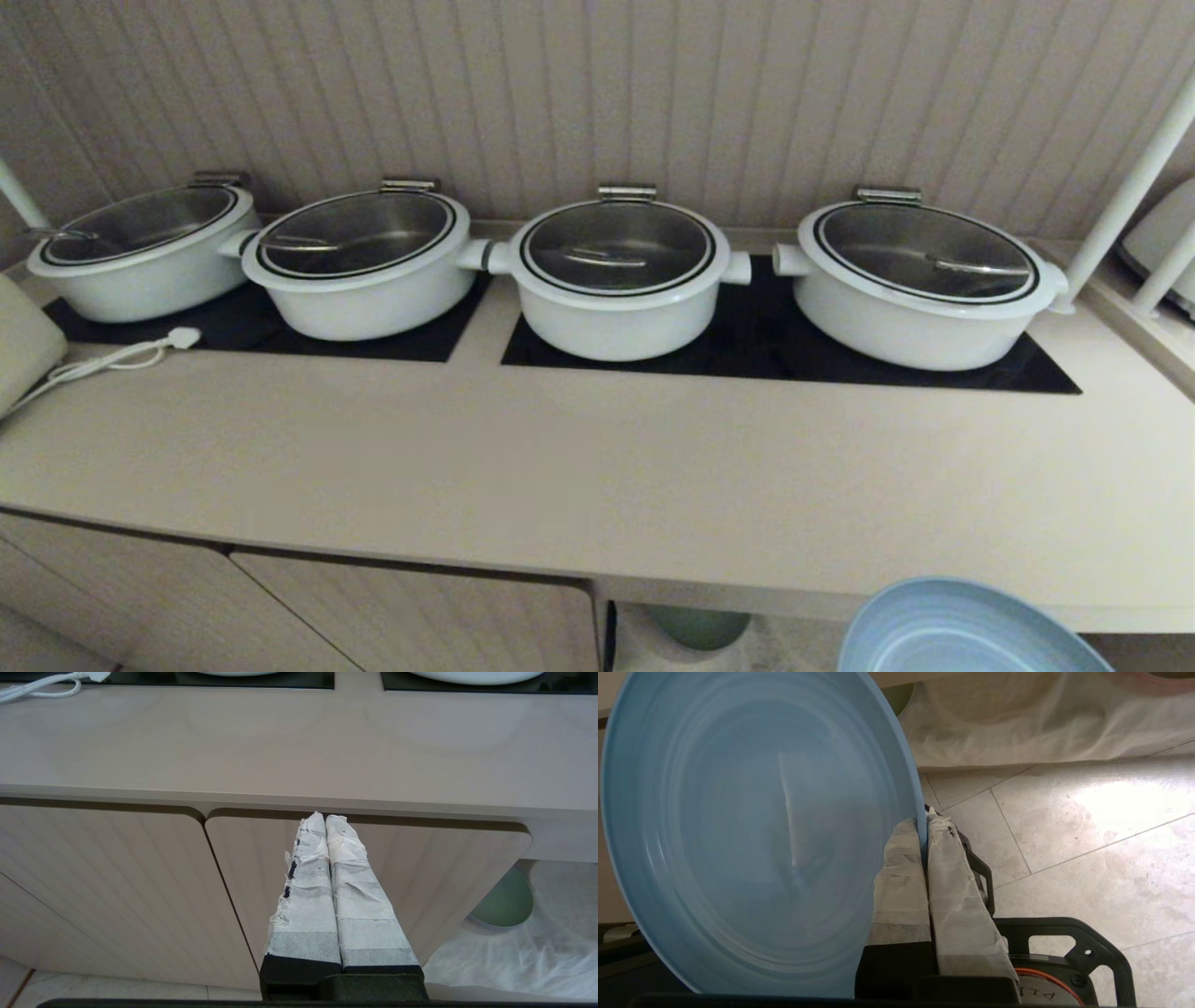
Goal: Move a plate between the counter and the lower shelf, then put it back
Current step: Put the plate
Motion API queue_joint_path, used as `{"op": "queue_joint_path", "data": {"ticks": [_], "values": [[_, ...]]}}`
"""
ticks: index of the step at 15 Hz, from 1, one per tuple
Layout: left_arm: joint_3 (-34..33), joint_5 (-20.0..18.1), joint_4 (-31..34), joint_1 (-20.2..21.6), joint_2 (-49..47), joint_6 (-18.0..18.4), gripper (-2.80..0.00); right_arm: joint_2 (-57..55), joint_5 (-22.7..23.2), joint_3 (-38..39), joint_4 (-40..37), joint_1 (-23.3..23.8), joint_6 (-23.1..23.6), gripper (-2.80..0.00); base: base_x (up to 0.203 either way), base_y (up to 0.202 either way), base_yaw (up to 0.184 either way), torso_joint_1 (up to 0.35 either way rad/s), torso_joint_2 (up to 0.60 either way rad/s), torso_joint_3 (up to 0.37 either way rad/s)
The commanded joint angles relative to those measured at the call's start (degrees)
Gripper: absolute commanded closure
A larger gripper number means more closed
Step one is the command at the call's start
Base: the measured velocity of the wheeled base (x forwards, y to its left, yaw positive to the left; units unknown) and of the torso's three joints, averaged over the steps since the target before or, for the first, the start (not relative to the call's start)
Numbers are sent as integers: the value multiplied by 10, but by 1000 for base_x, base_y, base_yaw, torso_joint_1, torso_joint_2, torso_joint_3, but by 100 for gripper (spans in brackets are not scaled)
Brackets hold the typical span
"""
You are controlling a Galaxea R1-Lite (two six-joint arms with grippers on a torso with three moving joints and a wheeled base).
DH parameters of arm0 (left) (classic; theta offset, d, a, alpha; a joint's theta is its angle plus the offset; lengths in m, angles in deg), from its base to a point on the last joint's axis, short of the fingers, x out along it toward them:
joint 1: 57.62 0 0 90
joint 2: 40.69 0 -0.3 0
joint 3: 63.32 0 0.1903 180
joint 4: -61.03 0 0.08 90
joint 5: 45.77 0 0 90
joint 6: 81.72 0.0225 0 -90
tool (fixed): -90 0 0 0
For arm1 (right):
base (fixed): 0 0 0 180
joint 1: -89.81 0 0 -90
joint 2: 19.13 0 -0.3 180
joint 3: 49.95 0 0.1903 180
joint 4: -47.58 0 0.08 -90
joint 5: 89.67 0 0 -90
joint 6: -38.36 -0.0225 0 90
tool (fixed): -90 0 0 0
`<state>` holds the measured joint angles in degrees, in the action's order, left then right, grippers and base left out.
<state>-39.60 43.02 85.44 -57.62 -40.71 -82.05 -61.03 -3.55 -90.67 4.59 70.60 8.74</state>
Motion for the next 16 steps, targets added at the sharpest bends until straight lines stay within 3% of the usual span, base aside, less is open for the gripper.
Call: {"op": "queue_joint_path", "data": {"ticks": [1,9,16], "values": [[0,0,0,0,0,0,0,-3,-1,-4,-1,-1,11,0,0,0,0,0,0,0],[0,0,0,0,0,0,0,-94,3,-55,7,-1,21,0,0,0,0,0,0,0],[0,0,0,0,0,0,0,-252,4,-172,9,0,19,0,0,0,0,0,0,0]]}}
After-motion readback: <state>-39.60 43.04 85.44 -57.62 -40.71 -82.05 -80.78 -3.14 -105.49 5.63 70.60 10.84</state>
